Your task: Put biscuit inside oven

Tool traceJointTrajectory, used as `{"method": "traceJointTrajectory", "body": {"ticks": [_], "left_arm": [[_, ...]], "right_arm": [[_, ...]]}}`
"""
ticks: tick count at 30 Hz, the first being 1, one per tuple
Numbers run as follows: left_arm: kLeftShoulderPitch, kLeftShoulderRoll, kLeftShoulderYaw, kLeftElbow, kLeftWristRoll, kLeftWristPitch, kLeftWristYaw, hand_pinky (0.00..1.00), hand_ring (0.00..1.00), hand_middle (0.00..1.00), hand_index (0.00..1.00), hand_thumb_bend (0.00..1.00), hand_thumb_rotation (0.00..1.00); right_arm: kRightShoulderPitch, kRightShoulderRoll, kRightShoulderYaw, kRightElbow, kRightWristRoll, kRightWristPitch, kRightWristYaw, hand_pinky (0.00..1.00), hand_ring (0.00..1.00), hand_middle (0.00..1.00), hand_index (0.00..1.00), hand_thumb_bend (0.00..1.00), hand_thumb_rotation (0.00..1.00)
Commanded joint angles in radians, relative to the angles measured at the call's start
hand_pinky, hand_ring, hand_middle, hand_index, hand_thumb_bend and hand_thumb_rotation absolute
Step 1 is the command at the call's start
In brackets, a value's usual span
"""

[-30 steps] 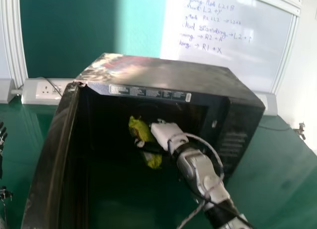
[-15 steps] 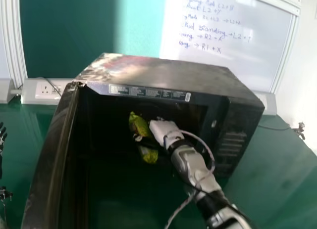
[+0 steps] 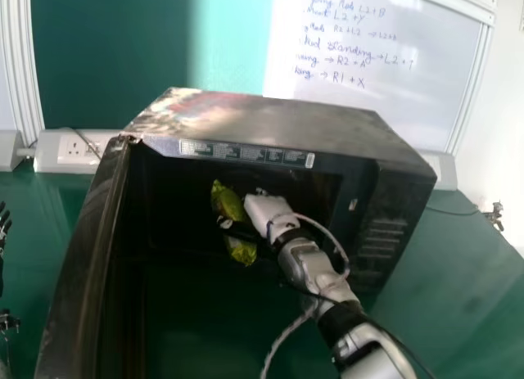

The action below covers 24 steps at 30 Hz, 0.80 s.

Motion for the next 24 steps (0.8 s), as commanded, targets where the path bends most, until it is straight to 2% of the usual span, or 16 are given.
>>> {"method": "traceJointTrajectory", "body": {"ticks": [1,8,9,12,13,20,24], "left_arm": [[0.037,-0.057,0.007,0.025,-0.017,-0.008,-0.003,0.75,0.78,0.77,0.82,0.70,0.72],[0.040,-0.058,0.006,0.021,-0.016,-0.007,-0.002,0.74,0.78,0.77,0.82,0.69,0.73],[0.040,-0.058,0.006,0.021,-0.015,-0.007,-0.001,0.74,0.78,0.77,0.82,0.69,0.73],[0.039,-0.056,0.005,0.023,-0.013,-0.006,0.000,0.74,0.78,0.77,0.81,0.69,0.73],[0.039,-0.055,0.004,0.025,-0.011,-0.006,0.003,0.74,0.78,0.77,0.82,0.70,0.73],[0.038,-0.052,0.005,0.031,-0.011,-0.009,-0.001,0.74,0.78,0.77,0.81,0.69,0.74],[0.043,-0.054,0.003,0.024,-0.009,-0.009,0.003,0.74,0.78,0.77,0.82,0.68,0.74]], "right_arm": [[-0.062,0.018,0.004,0.041,0.018,0.000,-0.030,0.23,0.32,0.41,0.52,0.52,0.00],[-0.113,0.048,0.009,0.155,0.041,-0.024,-0.090,0.20,0.28,0.40,0.52,0.52,0.00],[-0.119,0.053,0.011,0.170,0.042,-0.025,-0.100,0.20,0.27,0.44,0.51,0.53,0.00],[-0.135,0.064,0.014,0.206,0.045,-0.030,-0.134,0.21,0.27,0.41,0.52,0.52,0.00],[-0.140,0.067,0.015,0.216,0.047,-0.031,-0.141,0.19,0.26,0.44,0.50,0.53,0.00],[-0.173,0.087,0.016,0.271,0.066,-0.024,-0.161,0.15,0.21,0.47,0.49,0.53,0.00],[-0.188,0.094,0.015,0.285,0.079,-0.016,-0.150,0.16,0.22,0.47,0.48,0.53,0.00]]}}
